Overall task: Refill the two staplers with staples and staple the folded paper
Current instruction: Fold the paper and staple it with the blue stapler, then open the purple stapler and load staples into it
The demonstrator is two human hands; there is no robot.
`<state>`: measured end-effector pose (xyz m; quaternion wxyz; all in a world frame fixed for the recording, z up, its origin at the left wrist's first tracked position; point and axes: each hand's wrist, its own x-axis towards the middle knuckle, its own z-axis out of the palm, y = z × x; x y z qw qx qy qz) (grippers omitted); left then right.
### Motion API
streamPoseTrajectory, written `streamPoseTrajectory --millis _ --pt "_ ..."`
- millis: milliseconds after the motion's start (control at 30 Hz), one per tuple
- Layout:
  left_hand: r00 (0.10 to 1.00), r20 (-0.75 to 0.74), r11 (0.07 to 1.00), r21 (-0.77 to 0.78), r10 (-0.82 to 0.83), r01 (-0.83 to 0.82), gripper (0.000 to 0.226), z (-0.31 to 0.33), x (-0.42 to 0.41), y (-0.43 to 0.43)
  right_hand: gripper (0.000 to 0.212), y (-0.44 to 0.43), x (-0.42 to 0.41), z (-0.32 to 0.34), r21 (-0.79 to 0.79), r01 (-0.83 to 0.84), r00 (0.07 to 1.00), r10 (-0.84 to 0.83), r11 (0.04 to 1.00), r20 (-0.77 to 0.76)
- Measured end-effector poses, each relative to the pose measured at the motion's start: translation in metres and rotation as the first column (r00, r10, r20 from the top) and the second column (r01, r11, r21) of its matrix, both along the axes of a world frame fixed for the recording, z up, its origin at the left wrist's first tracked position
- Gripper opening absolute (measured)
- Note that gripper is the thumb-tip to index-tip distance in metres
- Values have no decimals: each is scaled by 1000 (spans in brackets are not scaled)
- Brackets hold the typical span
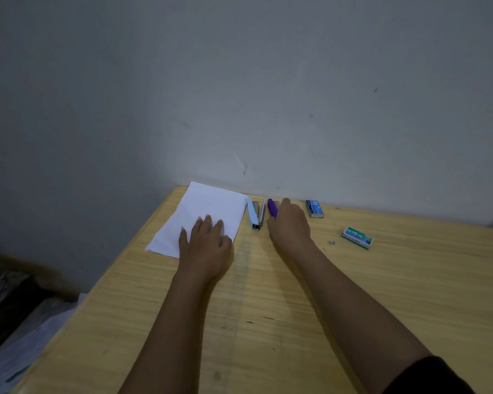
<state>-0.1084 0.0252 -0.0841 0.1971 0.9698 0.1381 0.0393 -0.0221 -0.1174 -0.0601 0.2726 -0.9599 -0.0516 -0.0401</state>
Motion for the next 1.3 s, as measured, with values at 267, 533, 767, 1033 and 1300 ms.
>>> streamPoseTrajectory --millis 267,533,767,1033,1300 --pt "982 171 996 -21 85 -83 40 9 -9 -8 51 -42 -18 9 304 2 996 -28 953 81" --pt "858 503 954 -295 103 58 31 29 -14 -43 64 -95 -62 20 407 -224 939 85 886 334" --pt "940 342 435 -845 -5 310 29 56 -11 -129 61 -121 -92 7 485 -305 898 78 820 432" --pt "841 540 519 -710 -33 476 22 47 -10 -148 45 -143 -100 2 646 -353 904 67 677 423" --pt "687 662 726 -308 -301 615 31 45 -13 -152 19 -157 -87 8 804 -203 963 -35 559 267"
